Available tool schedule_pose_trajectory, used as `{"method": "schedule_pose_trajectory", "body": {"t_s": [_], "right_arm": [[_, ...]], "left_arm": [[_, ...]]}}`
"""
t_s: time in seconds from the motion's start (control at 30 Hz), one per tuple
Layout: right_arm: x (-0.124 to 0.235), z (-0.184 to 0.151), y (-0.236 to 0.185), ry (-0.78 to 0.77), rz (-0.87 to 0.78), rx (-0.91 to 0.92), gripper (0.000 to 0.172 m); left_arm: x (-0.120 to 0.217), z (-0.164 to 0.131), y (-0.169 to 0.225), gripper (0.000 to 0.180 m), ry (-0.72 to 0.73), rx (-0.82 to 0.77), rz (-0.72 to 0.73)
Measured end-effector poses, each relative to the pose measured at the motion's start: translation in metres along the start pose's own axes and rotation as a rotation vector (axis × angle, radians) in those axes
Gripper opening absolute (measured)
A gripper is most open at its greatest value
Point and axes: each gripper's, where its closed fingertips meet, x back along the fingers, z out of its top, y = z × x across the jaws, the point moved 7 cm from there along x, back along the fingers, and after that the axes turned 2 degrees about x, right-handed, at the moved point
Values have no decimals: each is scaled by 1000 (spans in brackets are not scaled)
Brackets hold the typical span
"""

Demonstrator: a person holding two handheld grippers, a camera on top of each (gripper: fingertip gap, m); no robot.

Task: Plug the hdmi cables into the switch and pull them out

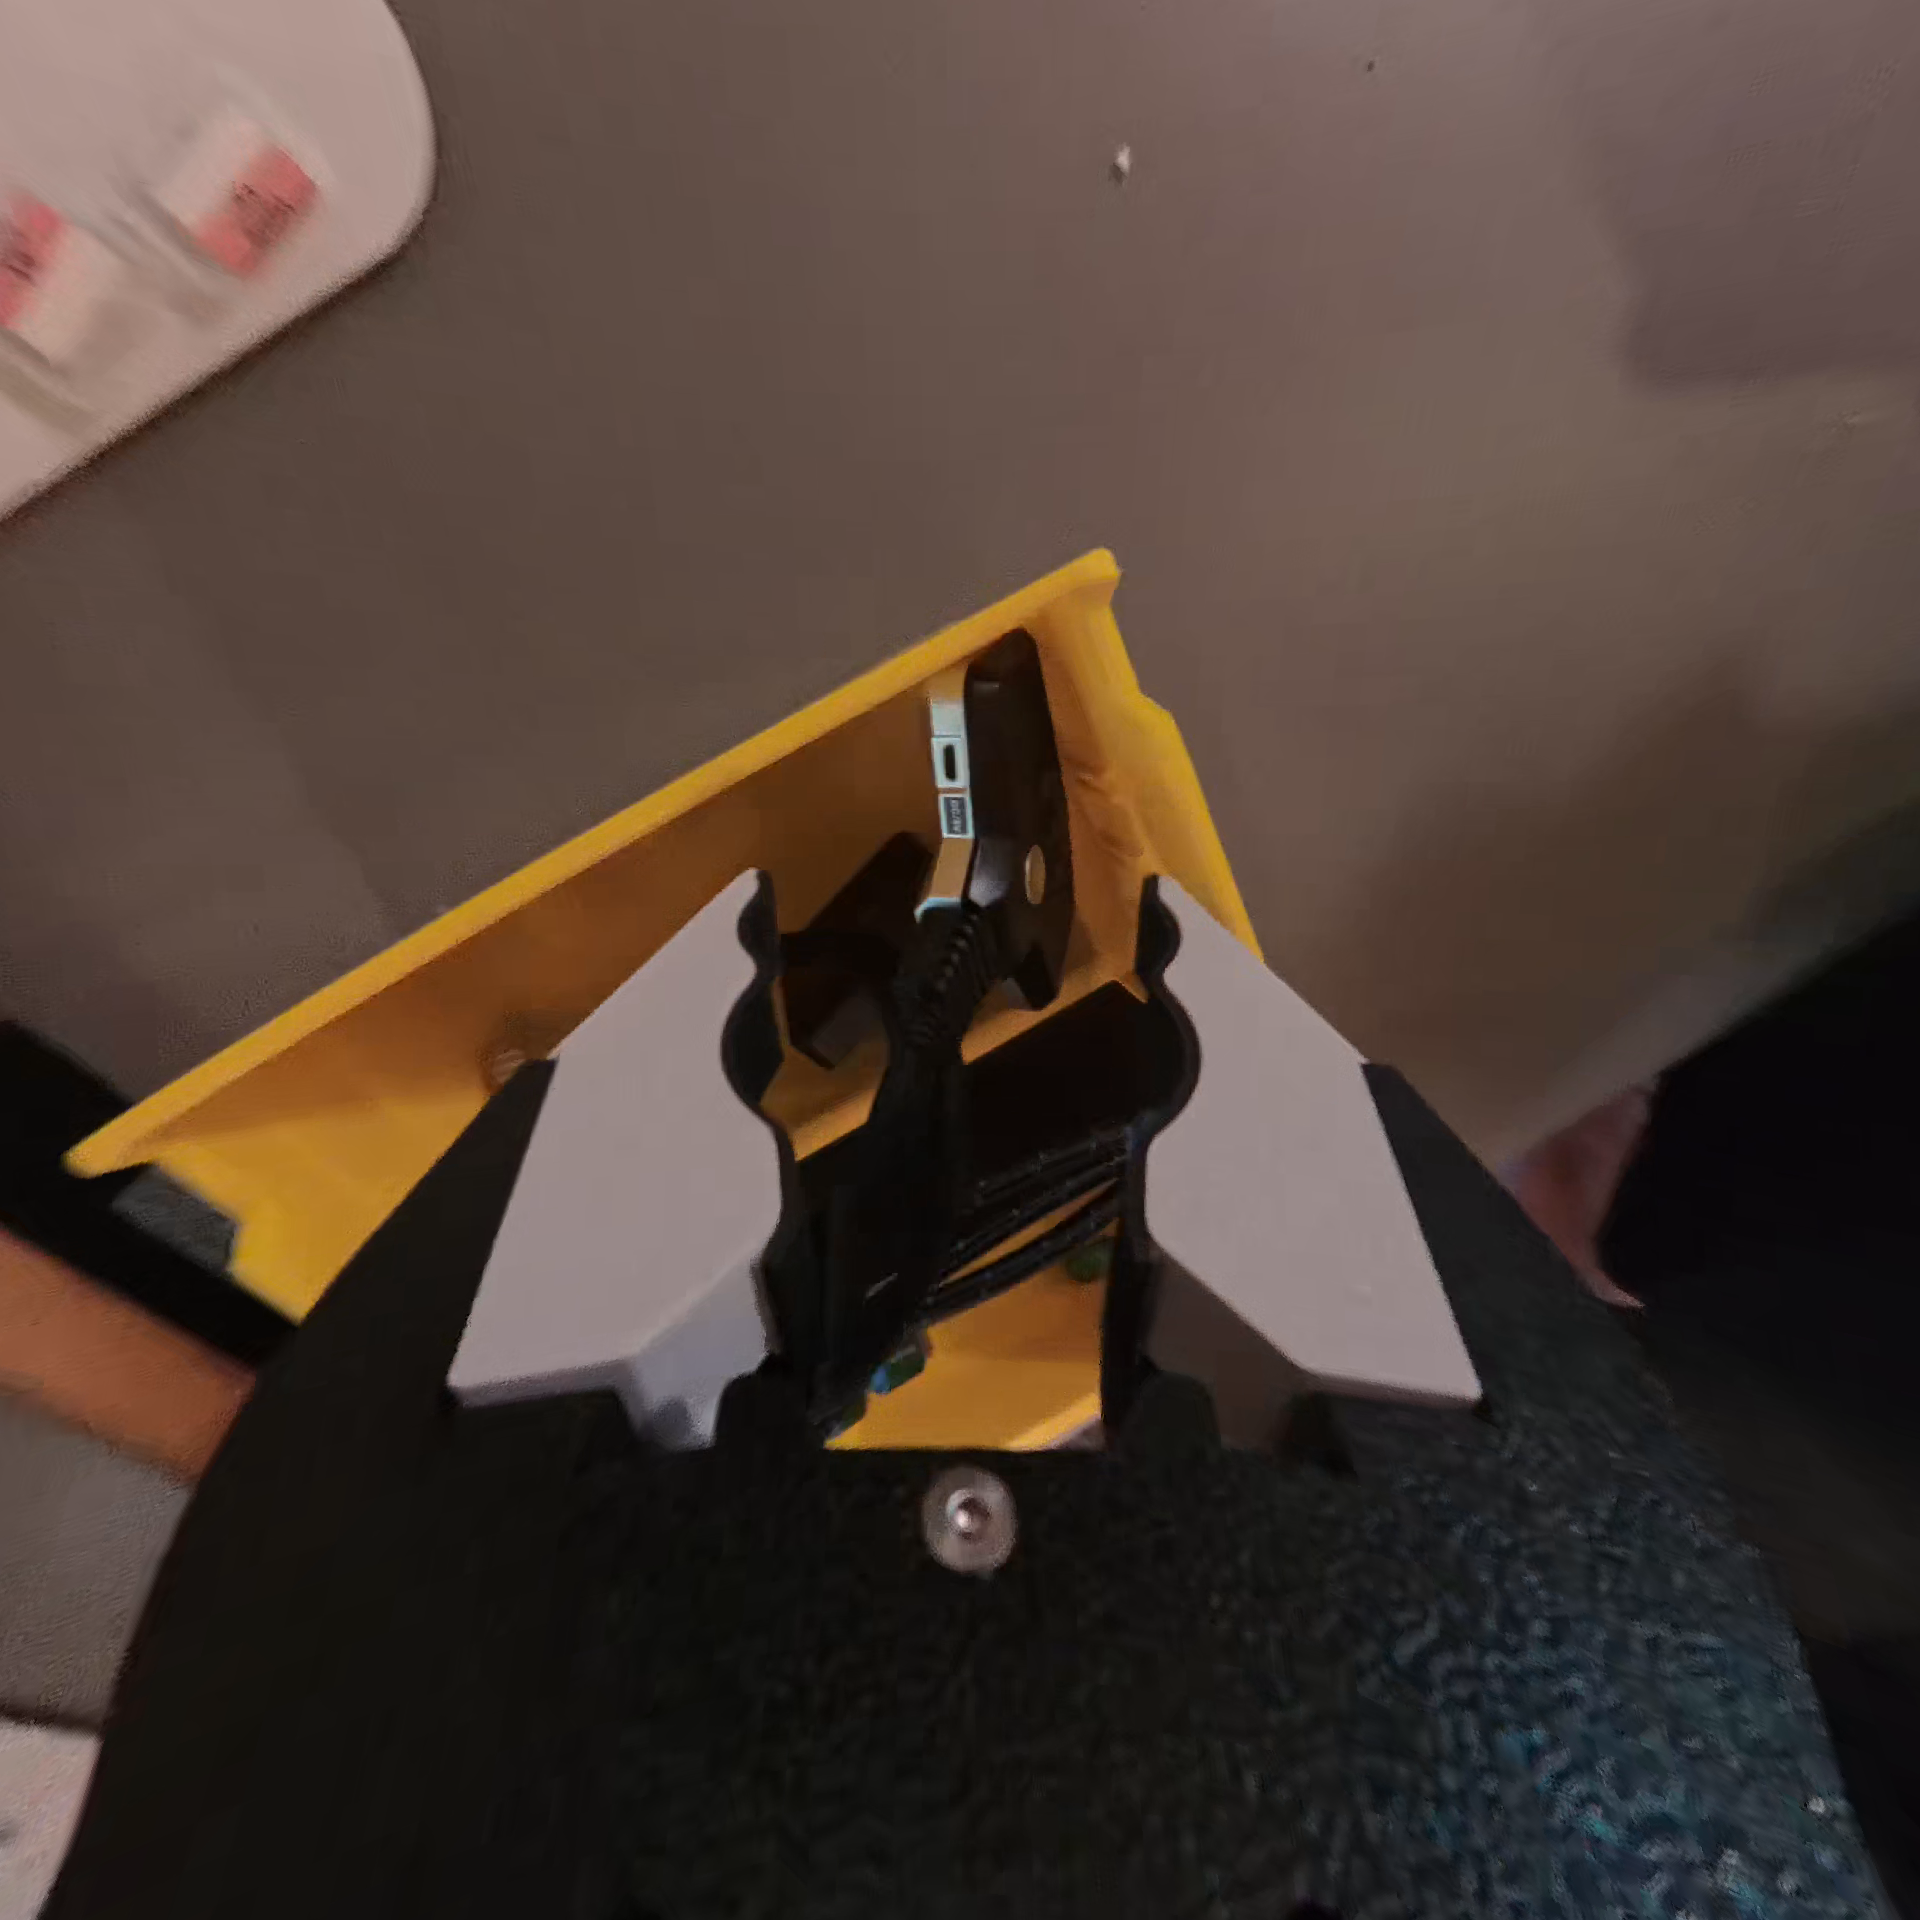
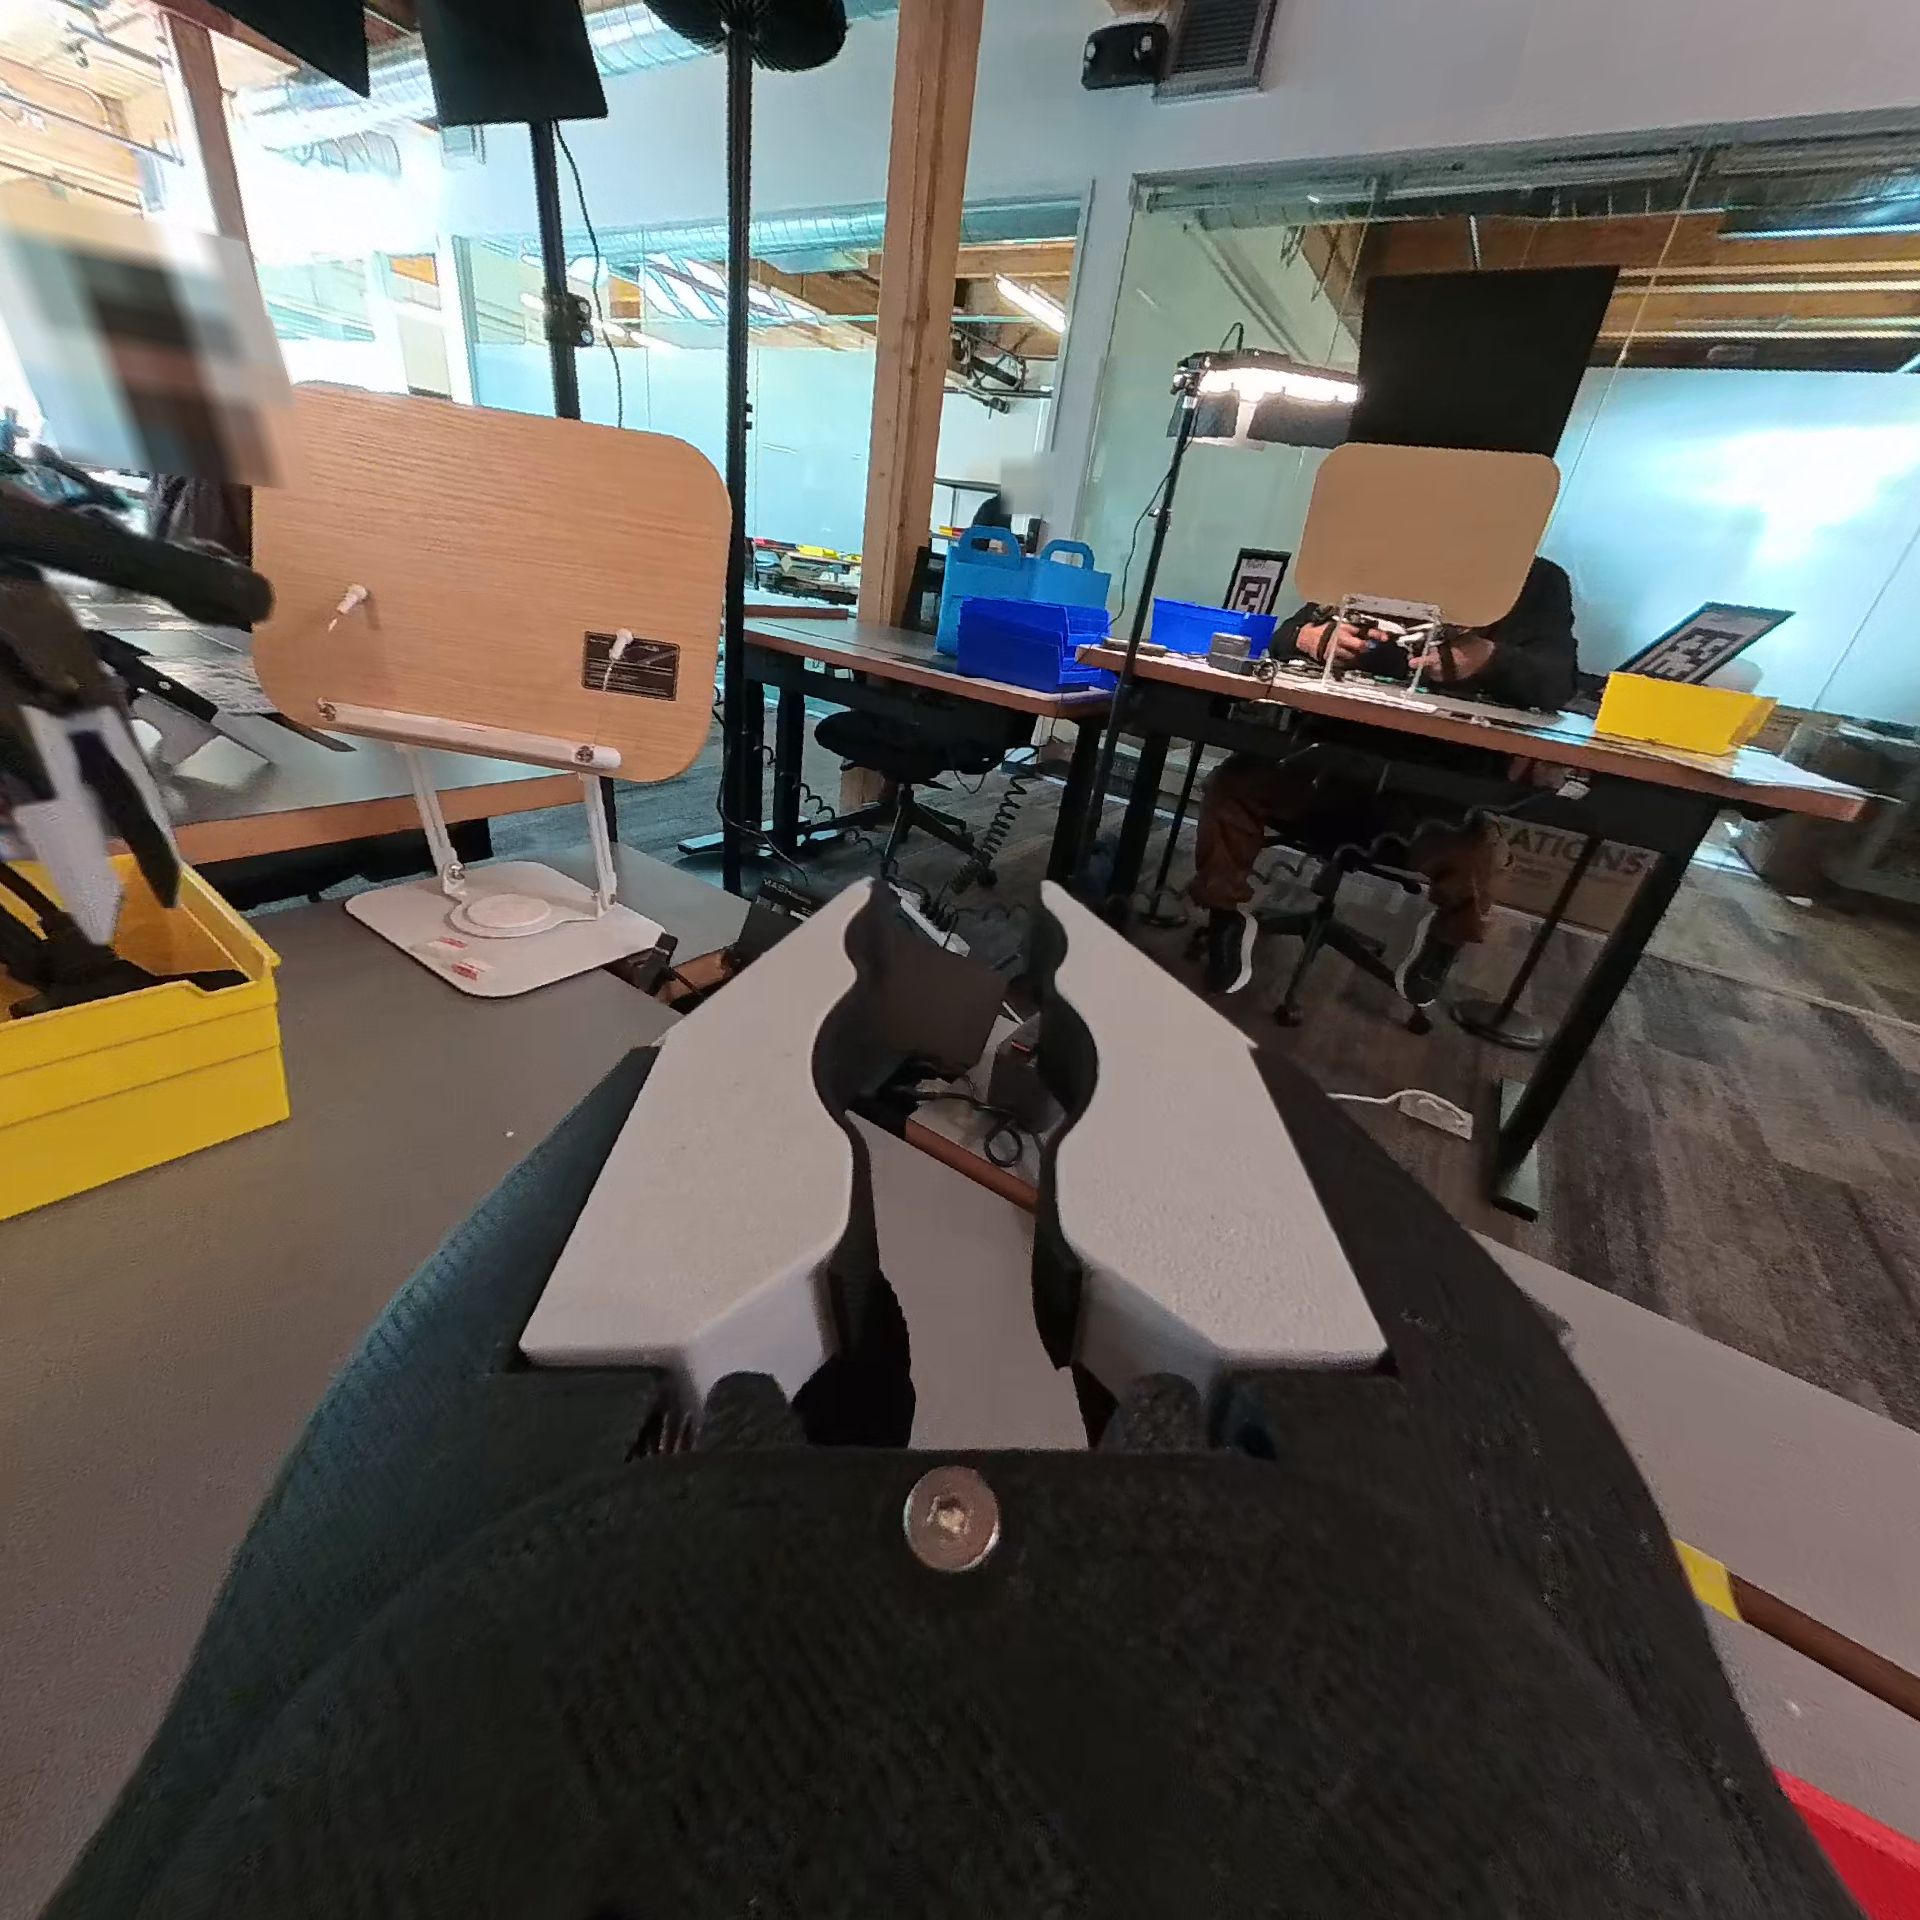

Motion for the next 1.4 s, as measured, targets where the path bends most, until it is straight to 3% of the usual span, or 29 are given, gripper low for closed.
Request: {"method": "schedule_pose_trajectory", "body": {"t_s": [0.1,0.2,0.27,0.33,0.43,0.6,0.83,1.03,1.1,1.2,1.4], "right_arm": [[-2,-5,0,-23,29,-8,23],[-4,-10,0,-53,39,3,23],[-6,-13,0,-73,39,11,22],[-8,-16,-2,-92,46,23,22],[-8,-16,-5,-128,46,64,20],[-3,-12,-9,-141,52,144,17],[-5,-14,-12,-150,76,144,16],[-3,-12,-13,-146,72,159,15],[-1,-11,-11,-139,68,157,14],[3,-8,-8,-128,54,153,14],[11,-1,-2,-88,28,150,13]], "left_arm": [[-17,-3,-4,62,-108,80,-121],[-31,-13,-10,58,-234,106,-125],[-37,-14,-7,50,-254,124,-183],[-40,-16,-5,24,-266,118,-199],[-27,-19,-2,20,-216,36,-152],[36,-27,24,20,74,-150,-17],[141,-38,74,20,671,-351,368],[205,-30,138,18,1150,-464,636],[217,-23,161,17,1271,-481,584],[211,-7,195,18,1309,-524,342],[130,38,254,17,1141,-665,48]]}}
